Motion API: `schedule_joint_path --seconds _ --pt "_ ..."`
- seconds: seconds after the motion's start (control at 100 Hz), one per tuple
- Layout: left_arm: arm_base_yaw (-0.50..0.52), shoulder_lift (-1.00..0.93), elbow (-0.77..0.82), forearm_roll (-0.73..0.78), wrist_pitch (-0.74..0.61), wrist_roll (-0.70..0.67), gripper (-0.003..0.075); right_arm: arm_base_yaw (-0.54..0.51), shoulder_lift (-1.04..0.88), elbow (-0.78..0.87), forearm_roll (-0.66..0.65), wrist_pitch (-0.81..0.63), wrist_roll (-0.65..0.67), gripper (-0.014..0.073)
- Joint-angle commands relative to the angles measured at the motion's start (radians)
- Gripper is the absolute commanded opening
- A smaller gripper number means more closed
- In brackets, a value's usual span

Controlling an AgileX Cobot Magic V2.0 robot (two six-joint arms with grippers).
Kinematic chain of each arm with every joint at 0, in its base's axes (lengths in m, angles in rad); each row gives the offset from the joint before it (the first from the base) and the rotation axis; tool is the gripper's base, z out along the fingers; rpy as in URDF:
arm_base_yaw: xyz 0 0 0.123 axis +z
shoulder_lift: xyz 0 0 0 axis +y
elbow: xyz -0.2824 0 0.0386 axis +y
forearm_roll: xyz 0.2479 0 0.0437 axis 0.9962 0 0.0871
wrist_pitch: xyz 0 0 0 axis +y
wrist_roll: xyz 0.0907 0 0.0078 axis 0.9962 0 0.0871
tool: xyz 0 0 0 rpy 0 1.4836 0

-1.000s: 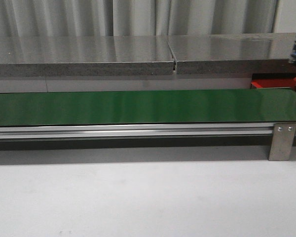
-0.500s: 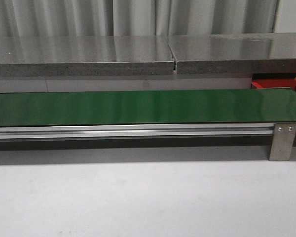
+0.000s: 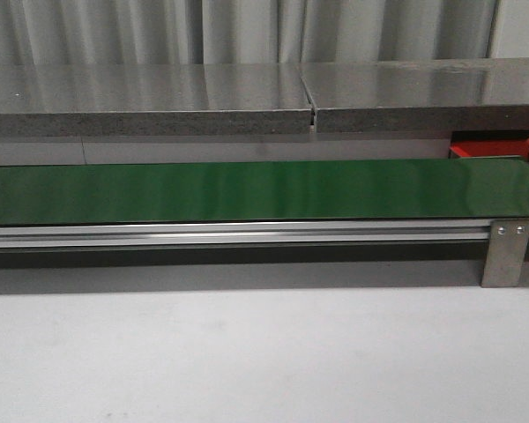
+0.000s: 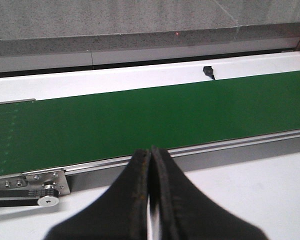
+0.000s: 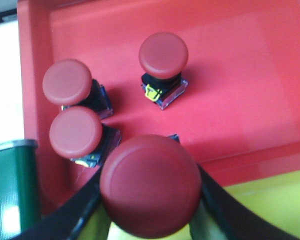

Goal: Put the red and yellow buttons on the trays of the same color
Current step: 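Carry the red button into the red tray and open the right gripper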

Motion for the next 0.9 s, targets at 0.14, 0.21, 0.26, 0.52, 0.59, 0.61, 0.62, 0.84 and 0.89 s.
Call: schedule_joint_path --seconds 0.14,0.21,0.26,0.52,0.59,0.61,0.62,0.84,0.89 --pt "-0.007 0.005 -0.025 -0.018 -0.07 -0.001 -0.0019 -0.006 0.016 -0.022 0.024 -0.114 0.0 0.0087" --pt "-0.007 0.005 -0.025 -0.018 -0.07 -0.001 -0.0019 -0.006 0.032 -0.022 0.03 -0.137 0.0 0.0087" --pt "-0.007 0.005 -0.025 -0.018 -0.07 -0.001 -0.0019 -0.006 0.046 -0.023 0.039 -0.147 0.0 0.0087" --pt "-0.007 0.005 -0.025 -0.018 -0.07 -0.001 -0.0019 -0.006 0.092 -0.023 0.065 -0.17 0.0 0.0108" --pt "-0.007 0.005 -0.025 -0.018 -0.07 -0.001 -0.0019 -0.006 0.096 -0.023 0.069 -0.172 0.0 0.0176" --pt "-0.007 0.005 -0.025 -0.018 -0.07 -0.001 -0.0019 -0.006 0.096 -0.023 0.068 -0.173 0.0 0.0206" --pt "-0.007 0.005 -0.025 -0.018 -0.07 -0.001 -0.0019 -0.006 0.096 -0.023 0.069 -0.173 0.0 0.0206" --pt "-0.007 0.005 -0.025 -0.018 -0.07 -0.001 -0.0019 -0.006 0.098 -0.023 0.101 -0.196 0.0 0.0504" --pt "-0.007 0.005 -0.025 -0.018 -0.07 -0.001 -0.0019 -0.006 0.098 -0.023 0.105 -0.196 0.0 0.0517"
